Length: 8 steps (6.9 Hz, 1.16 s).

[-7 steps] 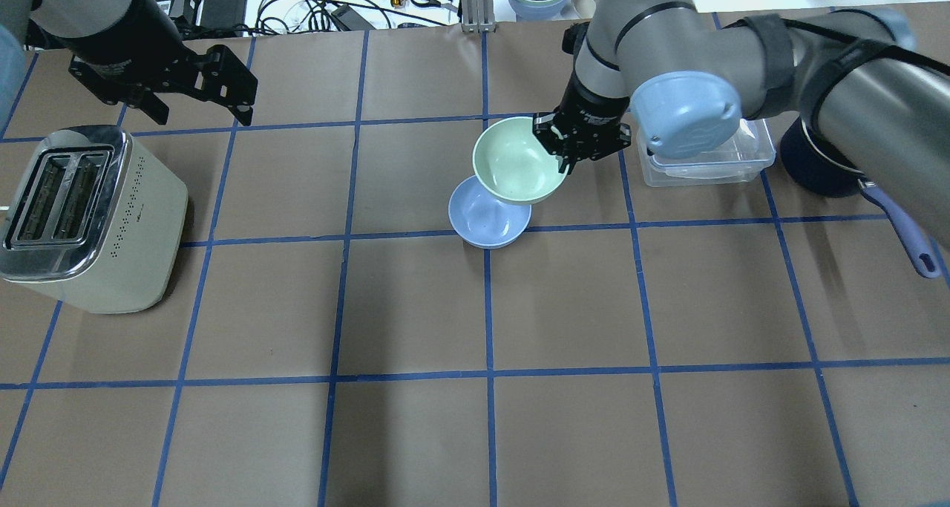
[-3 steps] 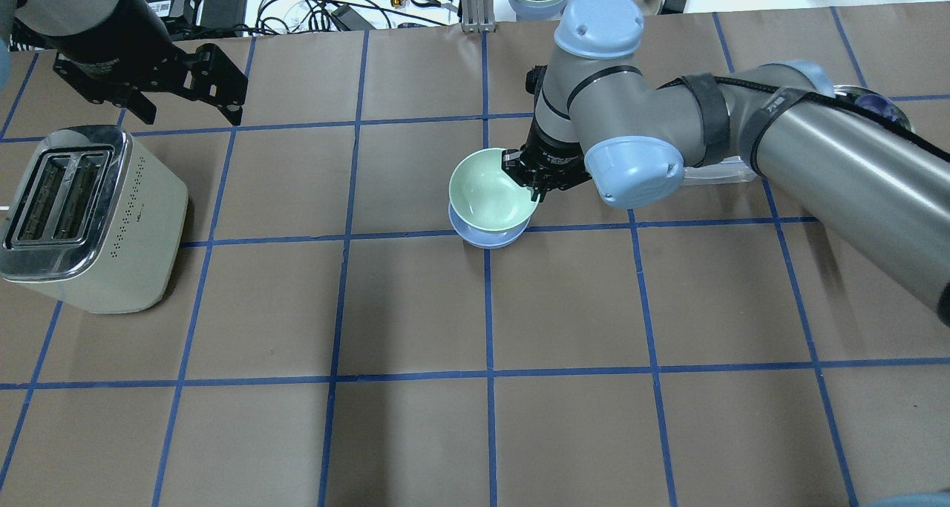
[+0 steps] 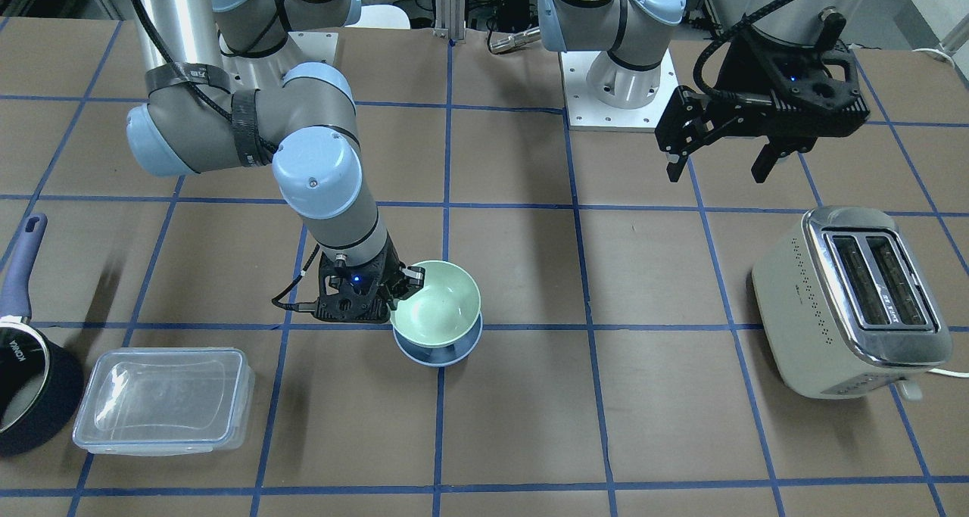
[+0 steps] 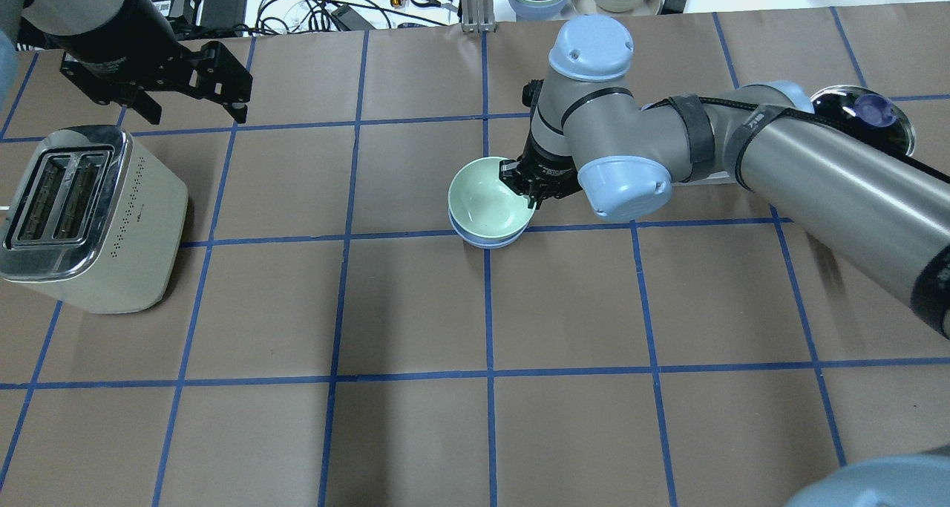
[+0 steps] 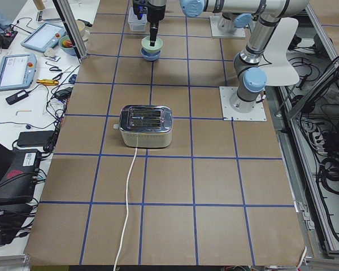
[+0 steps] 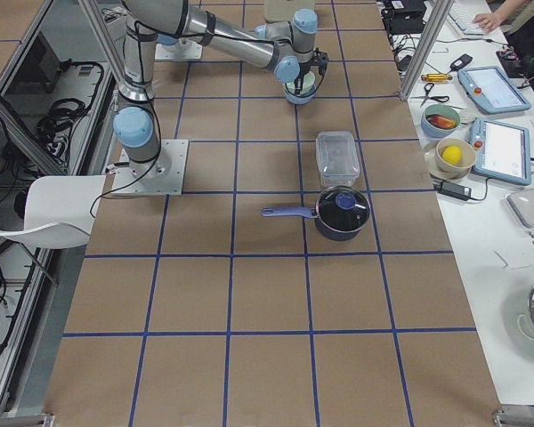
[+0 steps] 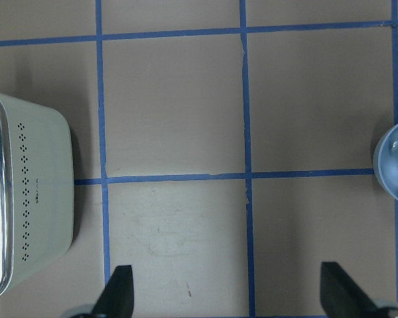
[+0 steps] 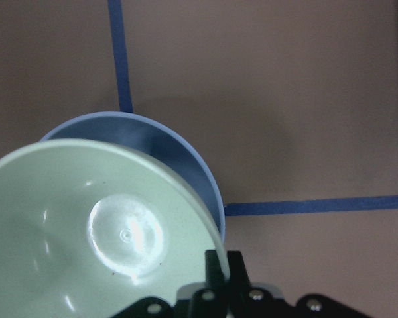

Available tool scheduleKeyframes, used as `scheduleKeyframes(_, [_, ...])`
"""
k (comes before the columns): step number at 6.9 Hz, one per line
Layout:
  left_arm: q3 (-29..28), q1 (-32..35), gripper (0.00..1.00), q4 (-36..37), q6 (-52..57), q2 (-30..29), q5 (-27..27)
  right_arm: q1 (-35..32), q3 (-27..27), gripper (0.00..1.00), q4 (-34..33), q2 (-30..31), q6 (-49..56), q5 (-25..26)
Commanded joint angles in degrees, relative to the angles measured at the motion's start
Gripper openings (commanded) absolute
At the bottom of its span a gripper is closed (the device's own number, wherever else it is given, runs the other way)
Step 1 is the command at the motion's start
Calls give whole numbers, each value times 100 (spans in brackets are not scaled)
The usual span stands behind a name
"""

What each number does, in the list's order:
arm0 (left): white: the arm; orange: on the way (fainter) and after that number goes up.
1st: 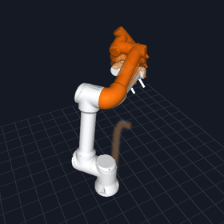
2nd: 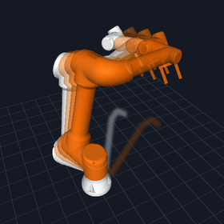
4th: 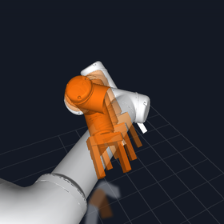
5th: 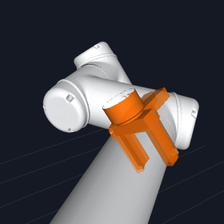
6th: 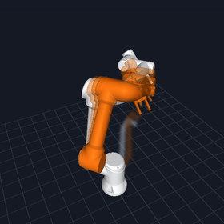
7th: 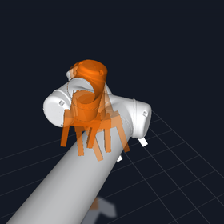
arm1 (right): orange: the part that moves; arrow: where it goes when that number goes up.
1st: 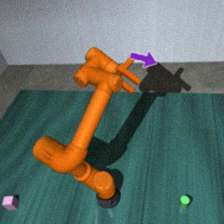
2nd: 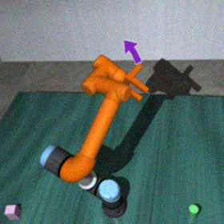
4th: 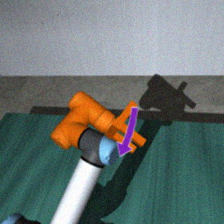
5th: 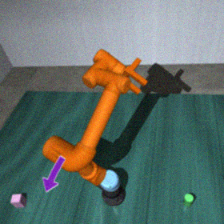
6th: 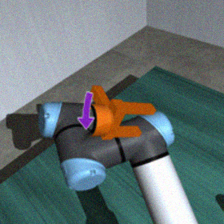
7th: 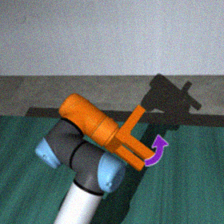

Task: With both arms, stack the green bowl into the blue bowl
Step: 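Open the right gripper and withdraw it toward the plastic container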

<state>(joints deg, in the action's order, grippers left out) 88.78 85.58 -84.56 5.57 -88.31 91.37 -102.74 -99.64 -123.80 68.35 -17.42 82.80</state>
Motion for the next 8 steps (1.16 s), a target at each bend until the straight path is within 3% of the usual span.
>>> scheduleKeyframes(1, [8,3,100,1,-4,-2,-5,17,41,100,-109,11,2,34])
scheduleKeyframes(3, [-1,3,100,1,-4,-2,-5,113,321,100,204,265,19,78])
scheduleKeyframes(5, [8,3,100,1,-4,6,-5,463,795,100,1798,923,133,682])
scheduleKeyframes(6, [17,11,100,1,-4,6,-5,744,832,100,2381,1134,133,702])
scheduleKeyframes(8, [8,11,100,1,-4,6,-5,1281,859,100,2869,1704,151,1060])
